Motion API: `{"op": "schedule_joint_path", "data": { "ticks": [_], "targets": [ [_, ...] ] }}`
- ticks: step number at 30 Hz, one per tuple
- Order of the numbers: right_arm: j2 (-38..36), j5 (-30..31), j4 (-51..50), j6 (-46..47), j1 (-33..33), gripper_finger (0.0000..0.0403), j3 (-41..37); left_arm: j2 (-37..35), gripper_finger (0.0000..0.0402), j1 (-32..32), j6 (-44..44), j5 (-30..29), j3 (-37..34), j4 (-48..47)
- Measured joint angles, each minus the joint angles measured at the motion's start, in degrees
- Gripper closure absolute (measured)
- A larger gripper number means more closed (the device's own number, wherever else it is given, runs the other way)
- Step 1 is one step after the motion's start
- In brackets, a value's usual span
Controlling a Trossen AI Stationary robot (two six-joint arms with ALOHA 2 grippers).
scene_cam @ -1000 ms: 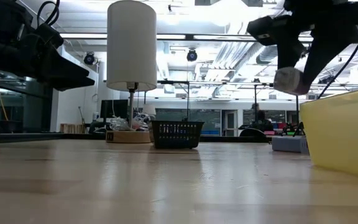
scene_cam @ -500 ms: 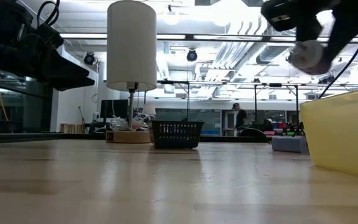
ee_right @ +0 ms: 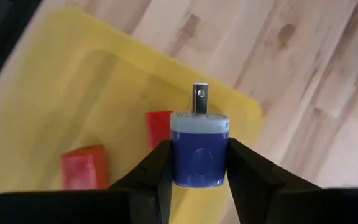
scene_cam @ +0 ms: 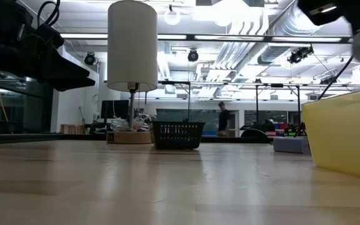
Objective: Pick & Place Office items
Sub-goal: Put the violet charger adaptor into the yellow bin
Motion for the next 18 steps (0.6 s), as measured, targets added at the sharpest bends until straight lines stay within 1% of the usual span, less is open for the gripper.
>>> {"op": "schedule_joint_path", "data": {
  "ticks": [5,9,14,18],
  "targets": [
    [0.1,0.1,0.3,5.6,3.3,0.0292,0.0,0.0,0.0094,0.0,0.0,0.0,0.0,0.0],
    [2.0,0.2,1.4,8.2,5.8,0.0289,0.0,0.0,0.0094,0.0,0.0,0.0,0.0,0.0],
    [5.6,-1.5,4.3,9.0,7.8,0.0291,0.0,0.0,0.0094,0.0,0.0,0.0,0.0,0.0],
    [7.7,-1.5,7.1,9.1,8.6,0.0288,0.0,0.0,0.0094,0.0,0.0,0.0,0.0,0.0]
  ]
}}
